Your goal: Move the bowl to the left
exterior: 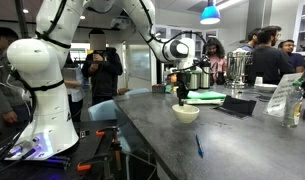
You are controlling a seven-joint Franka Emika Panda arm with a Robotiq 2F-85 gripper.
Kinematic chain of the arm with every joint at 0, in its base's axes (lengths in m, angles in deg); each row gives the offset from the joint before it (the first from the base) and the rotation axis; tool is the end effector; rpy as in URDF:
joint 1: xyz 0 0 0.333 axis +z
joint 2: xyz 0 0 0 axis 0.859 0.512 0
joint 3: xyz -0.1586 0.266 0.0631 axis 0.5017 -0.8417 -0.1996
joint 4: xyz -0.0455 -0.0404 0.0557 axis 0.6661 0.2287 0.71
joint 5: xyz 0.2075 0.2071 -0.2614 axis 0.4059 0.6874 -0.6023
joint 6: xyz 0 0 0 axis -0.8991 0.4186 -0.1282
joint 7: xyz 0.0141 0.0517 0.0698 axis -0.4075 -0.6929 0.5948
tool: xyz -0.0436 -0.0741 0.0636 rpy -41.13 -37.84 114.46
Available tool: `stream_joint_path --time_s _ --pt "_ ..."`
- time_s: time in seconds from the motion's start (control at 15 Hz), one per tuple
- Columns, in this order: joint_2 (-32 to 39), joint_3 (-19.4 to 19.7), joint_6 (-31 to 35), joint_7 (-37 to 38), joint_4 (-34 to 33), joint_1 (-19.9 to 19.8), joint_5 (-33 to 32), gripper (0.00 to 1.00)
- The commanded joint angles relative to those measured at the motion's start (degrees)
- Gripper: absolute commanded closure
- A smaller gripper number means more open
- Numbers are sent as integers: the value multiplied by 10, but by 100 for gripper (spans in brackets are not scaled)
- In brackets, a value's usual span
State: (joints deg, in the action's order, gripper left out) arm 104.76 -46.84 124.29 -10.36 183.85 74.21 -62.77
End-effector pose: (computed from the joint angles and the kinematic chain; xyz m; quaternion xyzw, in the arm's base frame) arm 0.5901 0.1558 0.2458 0.9935 0.0047 -0.0731 0.0875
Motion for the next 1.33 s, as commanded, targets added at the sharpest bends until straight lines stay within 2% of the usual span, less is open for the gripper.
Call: stream_joint_path --time_s 0.0,0.2,0.53,0.93,1.07,1.27 --pt "-49 -5 66 26 80 3 -18 98" --pt "-55 -6 88 27 115 9 -38 98" --pt "-43 1 141 50 137 15 -86 98" --pt "-33 -5 150 34 142 13 -83 98" --pt "-33 -7 148 32 142 13 -79 64" --pt "-41 -10 151 29 145 12 -76 43"
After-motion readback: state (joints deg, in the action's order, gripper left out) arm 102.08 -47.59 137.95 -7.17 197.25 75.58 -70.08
